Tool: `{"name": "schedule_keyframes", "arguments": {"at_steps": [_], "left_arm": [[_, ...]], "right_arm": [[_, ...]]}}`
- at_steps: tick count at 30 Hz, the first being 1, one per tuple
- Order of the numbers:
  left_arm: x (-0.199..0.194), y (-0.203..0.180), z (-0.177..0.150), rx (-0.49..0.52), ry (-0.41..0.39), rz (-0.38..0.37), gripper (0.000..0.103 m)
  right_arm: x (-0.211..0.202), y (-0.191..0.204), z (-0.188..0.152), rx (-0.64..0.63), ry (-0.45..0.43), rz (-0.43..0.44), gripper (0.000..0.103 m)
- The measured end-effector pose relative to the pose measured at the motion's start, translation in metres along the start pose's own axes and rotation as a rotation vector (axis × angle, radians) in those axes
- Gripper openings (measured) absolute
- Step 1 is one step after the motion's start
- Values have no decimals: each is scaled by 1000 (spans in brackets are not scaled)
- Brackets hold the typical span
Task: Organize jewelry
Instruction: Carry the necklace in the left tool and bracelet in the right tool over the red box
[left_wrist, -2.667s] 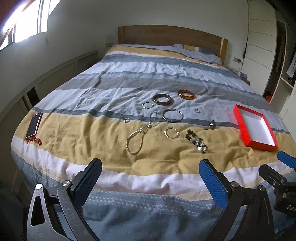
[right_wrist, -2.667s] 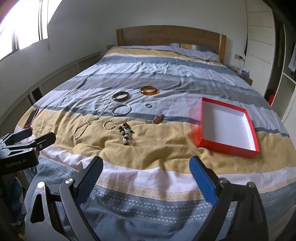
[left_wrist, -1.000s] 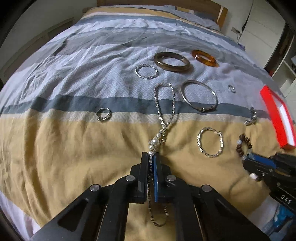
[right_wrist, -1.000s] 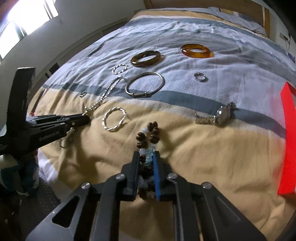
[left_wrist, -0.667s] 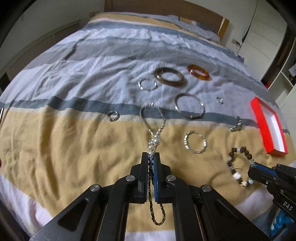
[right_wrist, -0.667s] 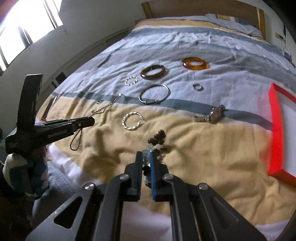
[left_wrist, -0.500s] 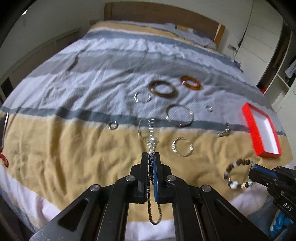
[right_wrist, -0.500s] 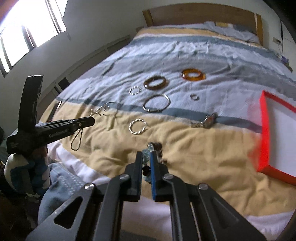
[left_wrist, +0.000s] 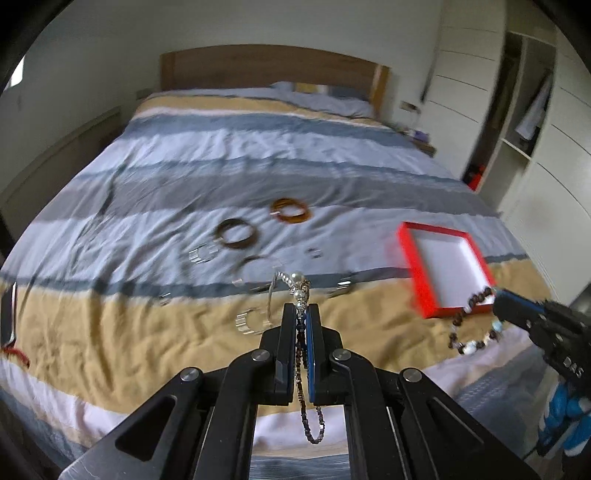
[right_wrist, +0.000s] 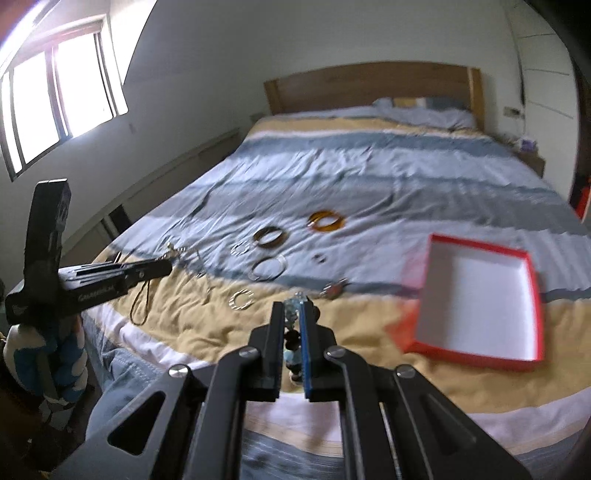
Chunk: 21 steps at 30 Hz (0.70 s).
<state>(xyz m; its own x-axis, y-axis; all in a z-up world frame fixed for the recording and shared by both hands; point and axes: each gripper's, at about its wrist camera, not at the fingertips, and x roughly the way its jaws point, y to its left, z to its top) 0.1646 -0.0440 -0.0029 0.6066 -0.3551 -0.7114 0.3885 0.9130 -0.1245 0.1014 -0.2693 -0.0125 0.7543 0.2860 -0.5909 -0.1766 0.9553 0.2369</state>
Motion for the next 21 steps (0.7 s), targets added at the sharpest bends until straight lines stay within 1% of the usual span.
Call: {"name": "schedule_keyframes", "arguments": {"at_steps": [2,5,6,11,13,16,19,21], "left_arm": [[3,-27,9,21,-1,-39,5],[13,-69,23,51,3,-100,5],[19,-87,29,64,7,-122,5],[58,-148,54,87,28,-215,5],[80,-169,64,86,45,-249,5],[114,-198,75,88,71,-277,5],[149,-213,78,84,101,-292,5],[174,-219,74,85,128,-285,5]], "right_arm": [[-12,-16,5,0,-18,-22,7],[-27,-51,11,8,-35,-65,7],[-30,-62,13,13,-38,-76,7],[-37,-123,22,42,-39,-139,7],[-35,-141,24,50,-34,-154,7],[-24,-171,26,68,-25,-174,7],[-7,-200,24,99,-9,-184,7],[9,-216,20,126,8,-187,7]]}}
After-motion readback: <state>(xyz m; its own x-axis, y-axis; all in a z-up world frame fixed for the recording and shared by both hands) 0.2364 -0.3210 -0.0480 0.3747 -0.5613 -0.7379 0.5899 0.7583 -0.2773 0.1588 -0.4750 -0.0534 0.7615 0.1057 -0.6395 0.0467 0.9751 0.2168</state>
